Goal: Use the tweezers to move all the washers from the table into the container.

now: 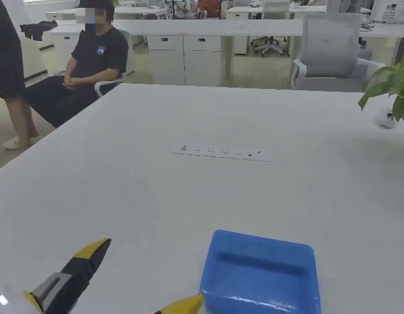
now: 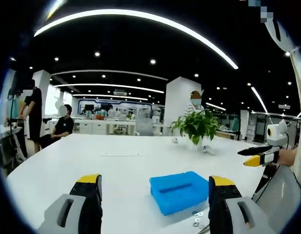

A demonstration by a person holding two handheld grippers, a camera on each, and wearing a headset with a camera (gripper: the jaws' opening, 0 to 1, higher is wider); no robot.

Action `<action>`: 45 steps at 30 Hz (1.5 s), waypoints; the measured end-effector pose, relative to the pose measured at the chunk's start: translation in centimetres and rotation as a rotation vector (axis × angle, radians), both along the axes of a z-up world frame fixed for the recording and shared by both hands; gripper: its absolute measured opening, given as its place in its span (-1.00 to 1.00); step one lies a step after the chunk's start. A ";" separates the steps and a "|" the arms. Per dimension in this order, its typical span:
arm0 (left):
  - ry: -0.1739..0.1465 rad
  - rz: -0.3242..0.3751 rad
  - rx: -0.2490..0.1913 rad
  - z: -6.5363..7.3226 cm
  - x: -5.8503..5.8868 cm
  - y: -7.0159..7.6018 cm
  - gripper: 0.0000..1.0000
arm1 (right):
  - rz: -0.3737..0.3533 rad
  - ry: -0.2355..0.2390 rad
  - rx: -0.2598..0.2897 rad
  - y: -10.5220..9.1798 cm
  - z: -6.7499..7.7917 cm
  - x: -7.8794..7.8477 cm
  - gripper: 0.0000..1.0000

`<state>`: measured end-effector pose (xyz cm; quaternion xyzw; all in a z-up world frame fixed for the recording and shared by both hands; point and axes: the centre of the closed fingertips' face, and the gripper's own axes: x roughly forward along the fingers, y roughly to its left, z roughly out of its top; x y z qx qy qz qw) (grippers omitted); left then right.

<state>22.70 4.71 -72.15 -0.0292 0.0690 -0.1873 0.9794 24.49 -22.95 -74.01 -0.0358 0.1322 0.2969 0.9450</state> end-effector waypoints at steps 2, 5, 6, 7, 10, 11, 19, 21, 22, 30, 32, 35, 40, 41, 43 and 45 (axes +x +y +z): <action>-0.003 -0.002 -0.005 0.1 0.0 -0.1 0.80 | 0.006 -0.001 0.000 0.2 0.0 -0.1 0.54; -0.003 -0.002 -0.004 0.1 0.0 -0.1 0.80 | 0.014 0.004 -0.003 0.2 -0.1 -0.1 0.53; -0.004 -0.001 -0.004 0.1 0.0 -0.1 0.80 | 0.015 0.006 -0.006 0.3 -0.1 -0.2 0.53; -0.004 -0.001 -0.005 0.1 0.0 -0.1 0.79 | 0.014 0.004 -0.009 0.2 -0.1 -0.1 0.53; -0.004 -0.004 -0.014 0.1 0.0 -0.1 0.79 | 0.007 0.002 -0.011 0.1 -0.1 -0.1 0.53; -0.001 -0.005 -0.012 0.1 0.0 -0.1 0.79 | 0.003 -0.001 -0.010 0.0 0.0 0.0 0.53; -0.016 -0.002 -0.011 0.3 0.0 -0.1 0.76 | -0.052 0.003 -0.003 -1.0 0.0 0.4 0.49; -0.012 0.006 -0.016 0.3 0.0 0.0 0.76 | -0.051 -0.006 -0.008 -0.9 0.1 0.4 0.49; -0.011 0.006 -0.020 0.3 0.0 0.0 0.76 | -0.048 -0.008 -0.007 -0.9 0.1 0.4 0.49; -0.017 -0.005 -0.006 0.3 0.0 -0.1 0.75 | -0.039 -0.001 -0.006 -0.7 0.0 0.4 0.50; -0.023 -0.004 -0.017 0.5 -0.1 0.0 0.74 | -0.033 0.001 -0.010 -0.6 -0.1 0.3 0.50; -0.023 0.001 -0.032 0.6 0.0 0.3 0.71 | -0.030 -0.007 -0.018 -0.5 0.0 0.2 0.51; -0.027 -0.001 -0.032 0.6 0.0 0.2 0.73 | -0.019 -0.014 -0.001 -0.7 0.3 0.3 0.52; -0.025 -0.001 -0.027 0.6 0.0 0.1 0.73 | -0.018 -0.015 -0.001 -0.6 0.3 0.3 0.52; -0.029 0.000 -0.019 0.6 0.0 0.1 0.73 | -0.018 -0.018 -0.003 -0.6 0.4 0.3 0.52; -0.032 0.001 -0.019 0.7 -0.1 0.1 0.73 | -0.020 -0.019 -0.001 -0.6 0.4 0.3 0.52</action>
